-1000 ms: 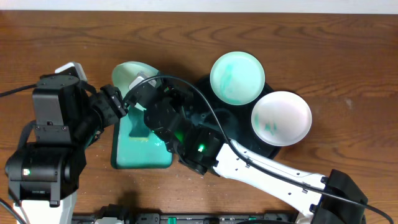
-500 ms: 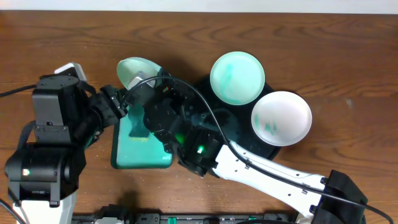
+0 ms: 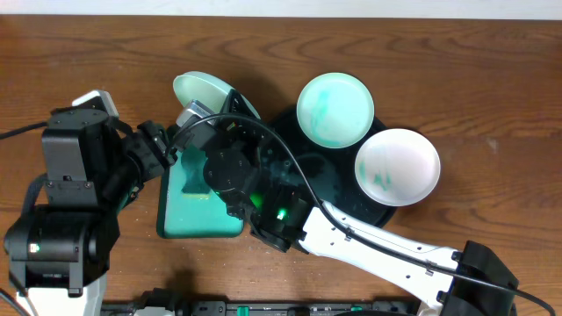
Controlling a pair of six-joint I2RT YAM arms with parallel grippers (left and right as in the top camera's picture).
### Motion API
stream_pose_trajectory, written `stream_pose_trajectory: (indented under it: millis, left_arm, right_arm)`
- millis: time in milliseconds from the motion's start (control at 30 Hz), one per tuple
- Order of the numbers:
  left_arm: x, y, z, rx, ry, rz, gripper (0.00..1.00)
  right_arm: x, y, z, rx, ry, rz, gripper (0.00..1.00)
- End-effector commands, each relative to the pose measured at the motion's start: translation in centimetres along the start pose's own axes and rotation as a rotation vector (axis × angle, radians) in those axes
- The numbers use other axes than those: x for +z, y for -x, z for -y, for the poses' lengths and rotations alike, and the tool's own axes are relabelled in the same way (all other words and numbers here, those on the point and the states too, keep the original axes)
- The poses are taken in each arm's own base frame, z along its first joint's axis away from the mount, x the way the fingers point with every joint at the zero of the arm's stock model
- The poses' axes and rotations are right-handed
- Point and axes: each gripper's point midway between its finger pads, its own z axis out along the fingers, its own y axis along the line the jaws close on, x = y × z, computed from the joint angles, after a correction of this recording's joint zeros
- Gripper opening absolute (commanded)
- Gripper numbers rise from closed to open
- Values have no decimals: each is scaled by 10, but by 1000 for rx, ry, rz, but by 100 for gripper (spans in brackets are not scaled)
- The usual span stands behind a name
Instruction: Clean dirty plates on tray and stack at the side
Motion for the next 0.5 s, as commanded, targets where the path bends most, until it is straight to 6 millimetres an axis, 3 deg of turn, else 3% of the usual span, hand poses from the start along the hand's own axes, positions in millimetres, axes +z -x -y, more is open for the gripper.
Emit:
stream_pose_trajectory:
  millis: [0,467]
  left_arm:
    - [0,4,5,4,-18,1,79]
    - [0,4,5,3,-18,1,79]
  right_arm:
    - [-18,27,-6,10,52,88,1]
    - [-18,27,-6,18,52,88,1]
